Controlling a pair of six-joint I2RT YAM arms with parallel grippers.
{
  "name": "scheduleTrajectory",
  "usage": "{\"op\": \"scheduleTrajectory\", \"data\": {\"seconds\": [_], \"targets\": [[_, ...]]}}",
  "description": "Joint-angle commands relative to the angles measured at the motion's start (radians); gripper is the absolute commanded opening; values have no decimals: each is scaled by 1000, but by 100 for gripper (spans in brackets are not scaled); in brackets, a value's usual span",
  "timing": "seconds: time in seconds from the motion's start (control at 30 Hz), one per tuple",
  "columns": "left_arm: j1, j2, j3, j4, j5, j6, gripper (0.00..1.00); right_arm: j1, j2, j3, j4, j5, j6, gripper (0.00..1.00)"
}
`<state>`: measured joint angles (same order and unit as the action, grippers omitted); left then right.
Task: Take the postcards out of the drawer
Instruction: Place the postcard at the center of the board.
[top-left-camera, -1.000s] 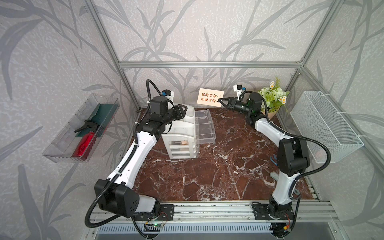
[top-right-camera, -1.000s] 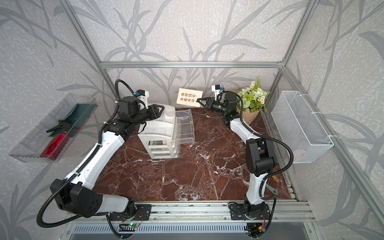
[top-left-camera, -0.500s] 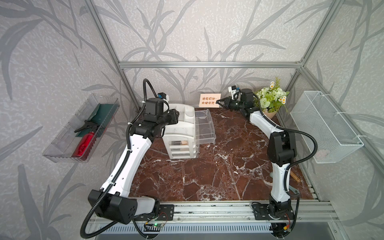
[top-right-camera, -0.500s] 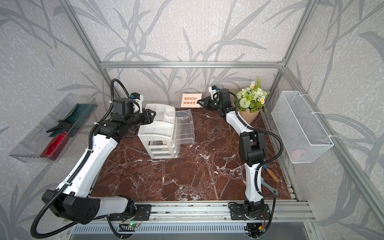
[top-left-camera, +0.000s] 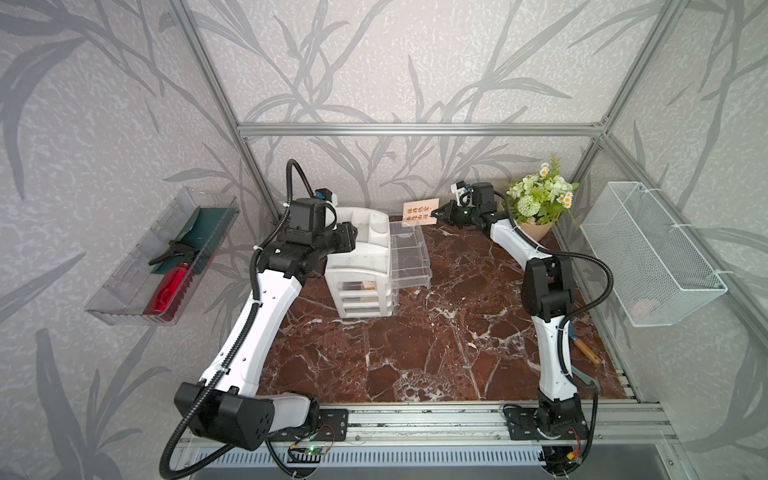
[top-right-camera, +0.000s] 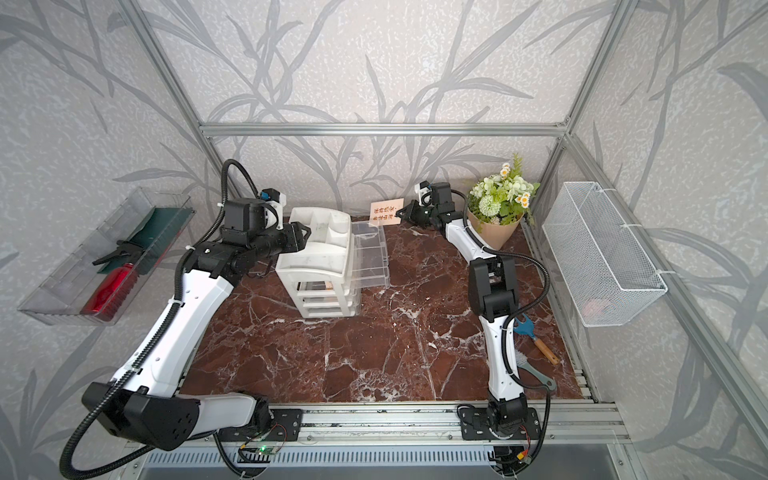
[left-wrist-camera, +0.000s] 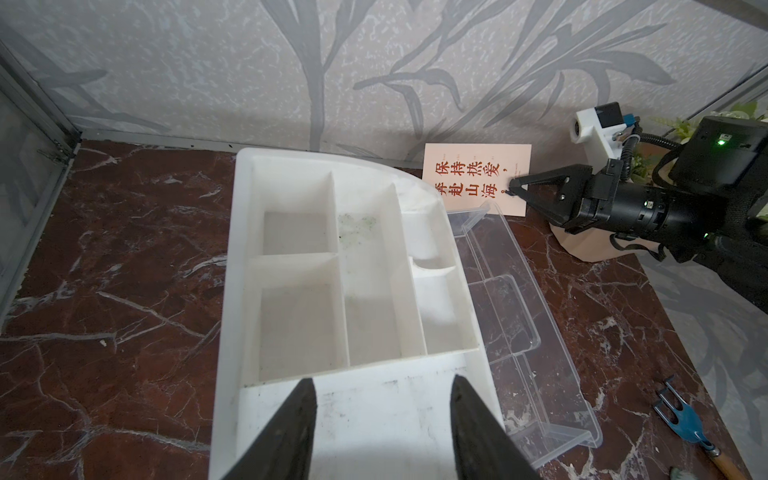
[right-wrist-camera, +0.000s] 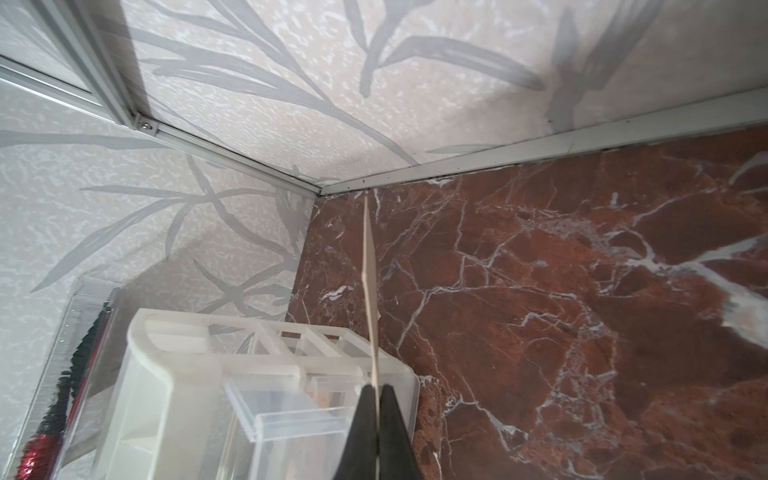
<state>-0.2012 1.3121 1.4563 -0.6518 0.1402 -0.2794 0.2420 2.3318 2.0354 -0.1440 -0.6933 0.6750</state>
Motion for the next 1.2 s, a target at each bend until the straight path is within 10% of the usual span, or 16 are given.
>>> {"op": "scheduleTrajectory", "data": {"seconds": [0.0, 1.17], "targets": [[8, -40, -15, -4, -35, 12, 55, -1, 43, 36, -61, 17, -30, 0], [16, -35, -21, -88, -122, 57, 61, 26, 397, 437, -324, 23, -60, 19]]}}
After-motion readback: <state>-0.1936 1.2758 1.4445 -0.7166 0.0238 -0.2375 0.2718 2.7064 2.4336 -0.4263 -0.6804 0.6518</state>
